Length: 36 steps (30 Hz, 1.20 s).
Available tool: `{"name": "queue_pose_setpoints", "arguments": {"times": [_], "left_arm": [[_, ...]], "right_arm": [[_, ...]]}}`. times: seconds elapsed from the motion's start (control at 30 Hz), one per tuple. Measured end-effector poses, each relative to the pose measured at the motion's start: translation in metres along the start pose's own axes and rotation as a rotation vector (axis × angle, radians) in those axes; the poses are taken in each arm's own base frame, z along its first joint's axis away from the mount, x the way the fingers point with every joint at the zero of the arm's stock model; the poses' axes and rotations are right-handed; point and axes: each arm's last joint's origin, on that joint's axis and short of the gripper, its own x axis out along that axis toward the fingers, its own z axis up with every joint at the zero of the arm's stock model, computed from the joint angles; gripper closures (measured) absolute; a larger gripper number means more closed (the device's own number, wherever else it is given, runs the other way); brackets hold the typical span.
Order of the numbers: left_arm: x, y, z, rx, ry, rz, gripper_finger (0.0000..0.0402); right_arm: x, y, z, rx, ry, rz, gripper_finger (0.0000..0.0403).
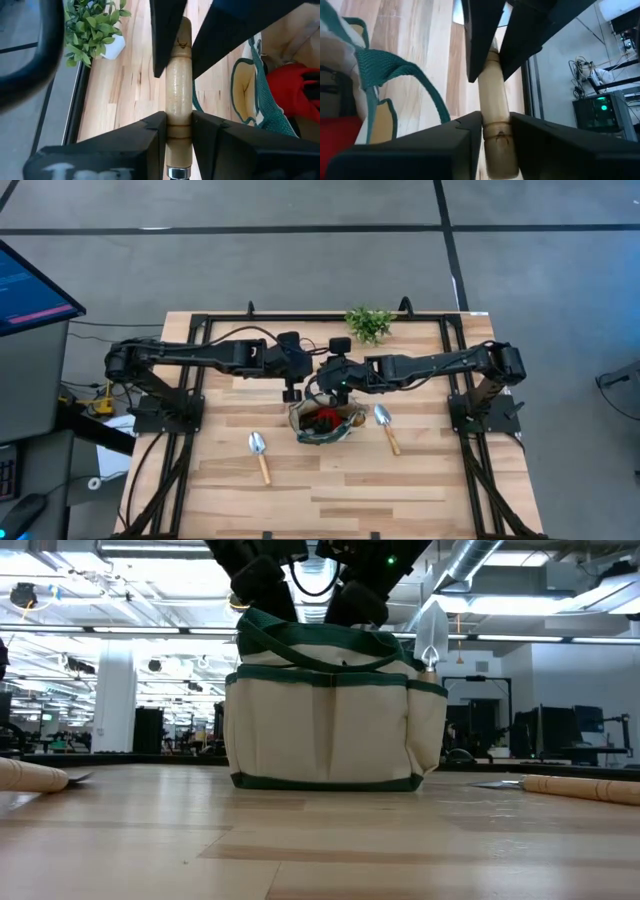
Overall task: Pick & Place Garden tools in Gardening bag
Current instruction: Put the brown trowel into the gardening bag
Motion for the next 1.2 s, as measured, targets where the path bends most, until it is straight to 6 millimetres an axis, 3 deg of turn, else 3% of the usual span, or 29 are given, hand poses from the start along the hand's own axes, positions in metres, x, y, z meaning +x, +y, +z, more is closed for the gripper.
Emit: {"name": "queue_pose_setpoints", "arguments": {"times": [0.1, 0.3, 0.6, 0.77, 1.0, 1.2], "left_arm": [[0.0, 0.0, 0.0, 0.006, 0.001, -0.001, 0.0355], [0.0, 0.0, 0.0, 0.004, -0.001, -0.001, 0.0352], [-0.003, 0.003, 0.001, 0.012, -0.004, 0.065, 0.0308], [-0.028, 0.012, 0.003, -0.013, -0.074, 0.092, 0.0301], [-0.085, 0.03, 0.0, -0.1, -0.23, 0.125, 0.0299], [-0.118, 0.037, -0.019, -0.178, -0.316, 0.139, 0.0298]], "right_arm": [[0.0, 0.001, 0.0, -0.006, 0.003, 0.006, 0.0337], [0.0, 0.001, -0.001, 0.004, 0.007, 0.007, 0.0335], [0.0, 0.001, -0.002, 0.03, 0.025, -0.001, 0.0339], [0.0, 0.002, -0.003, 0.026, 0.029, 0.005, 0.0339], [-0.003, -0.002, -0.002, 0.04, 0.016, -0.003, 0.0339], [-0.026, -0.016, -0.001, 0.093, -0.029, -0.019, 0.0339]]}}
